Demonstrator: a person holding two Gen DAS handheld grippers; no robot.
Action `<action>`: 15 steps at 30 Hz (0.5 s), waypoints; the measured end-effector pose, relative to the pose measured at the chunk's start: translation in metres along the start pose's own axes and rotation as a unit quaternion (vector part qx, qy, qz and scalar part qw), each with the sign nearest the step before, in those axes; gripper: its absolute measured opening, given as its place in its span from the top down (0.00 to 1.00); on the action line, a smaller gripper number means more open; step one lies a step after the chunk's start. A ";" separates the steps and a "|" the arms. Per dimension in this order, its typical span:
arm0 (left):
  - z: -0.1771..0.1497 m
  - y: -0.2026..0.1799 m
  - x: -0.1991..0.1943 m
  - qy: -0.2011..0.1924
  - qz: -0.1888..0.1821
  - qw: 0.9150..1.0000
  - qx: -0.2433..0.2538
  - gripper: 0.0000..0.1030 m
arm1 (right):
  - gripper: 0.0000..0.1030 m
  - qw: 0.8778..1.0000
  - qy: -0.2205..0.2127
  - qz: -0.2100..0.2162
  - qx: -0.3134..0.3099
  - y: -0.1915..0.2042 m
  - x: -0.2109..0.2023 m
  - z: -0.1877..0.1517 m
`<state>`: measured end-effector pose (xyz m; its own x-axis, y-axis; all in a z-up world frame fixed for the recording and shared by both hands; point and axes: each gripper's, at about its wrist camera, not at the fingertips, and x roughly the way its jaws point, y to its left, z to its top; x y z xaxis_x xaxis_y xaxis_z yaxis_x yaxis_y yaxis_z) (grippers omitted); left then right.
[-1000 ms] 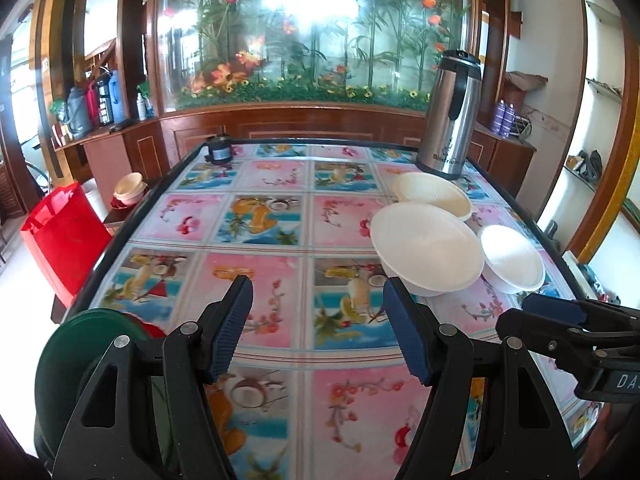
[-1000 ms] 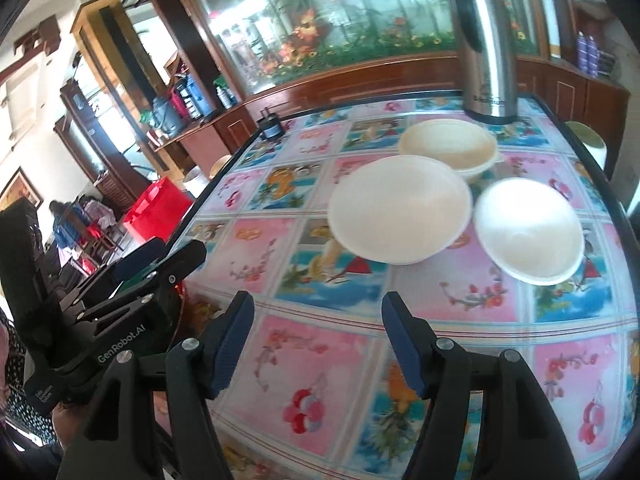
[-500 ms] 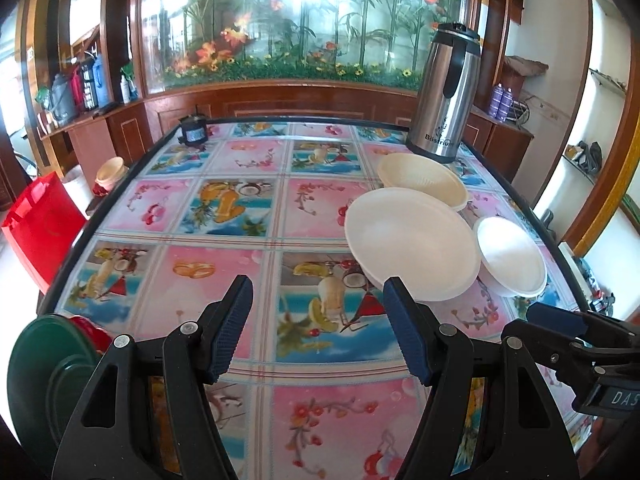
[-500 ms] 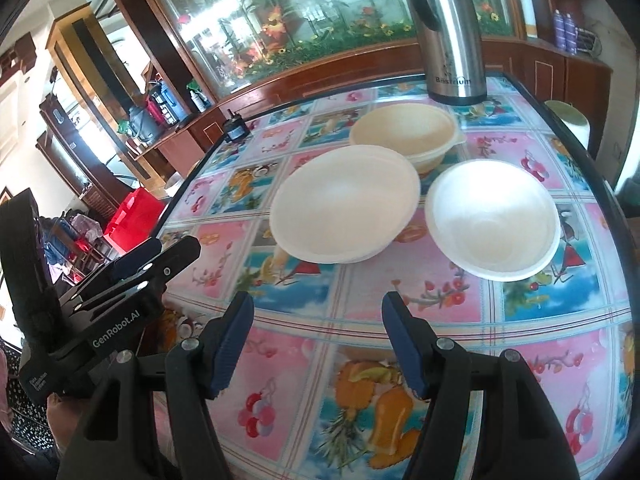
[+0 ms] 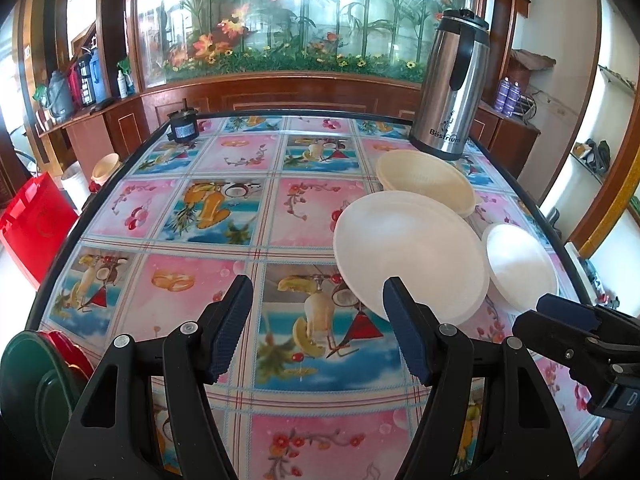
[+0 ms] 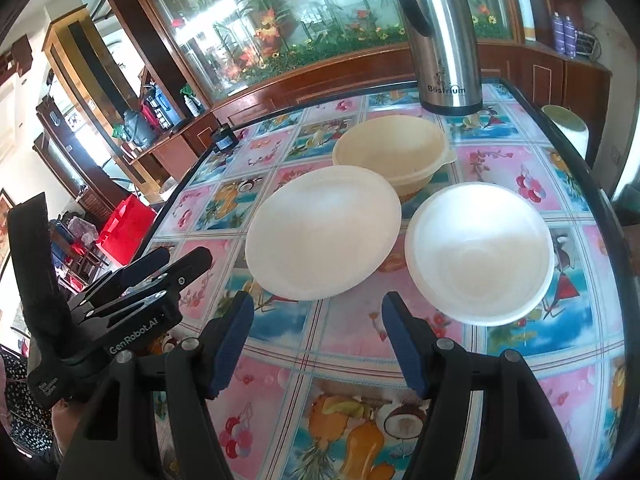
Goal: Organize plates and bowls
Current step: 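Move both grippers to the rim of the large white plate, then close both grippers on the rim of the large white plate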
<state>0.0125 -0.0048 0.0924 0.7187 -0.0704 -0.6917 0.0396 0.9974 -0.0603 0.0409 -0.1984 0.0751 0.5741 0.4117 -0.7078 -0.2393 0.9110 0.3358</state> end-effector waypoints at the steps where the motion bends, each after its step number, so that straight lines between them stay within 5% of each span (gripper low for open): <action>1: 0.001 -0.001 0.003 0.002 0.000 1.000 0.001 0.34 | 0.35 1.000 0.001 -0.002 0.000 -0.001 0.001 0.001; 15: 0.012 -0.006 0.025 0.014 0.003 1.000 0.001 0.34 | 0.35 1.000 0.014 -0.006 -0.008 -0.011 0.019 0.023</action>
<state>0.0385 -0.0122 0.0842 0.6991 -0.0640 -0.7121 0.0356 0.9979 -0.0548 0.0726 -0.2013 0.0719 0.5554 0.4002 -0.7289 -0.2445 0.9164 0.3169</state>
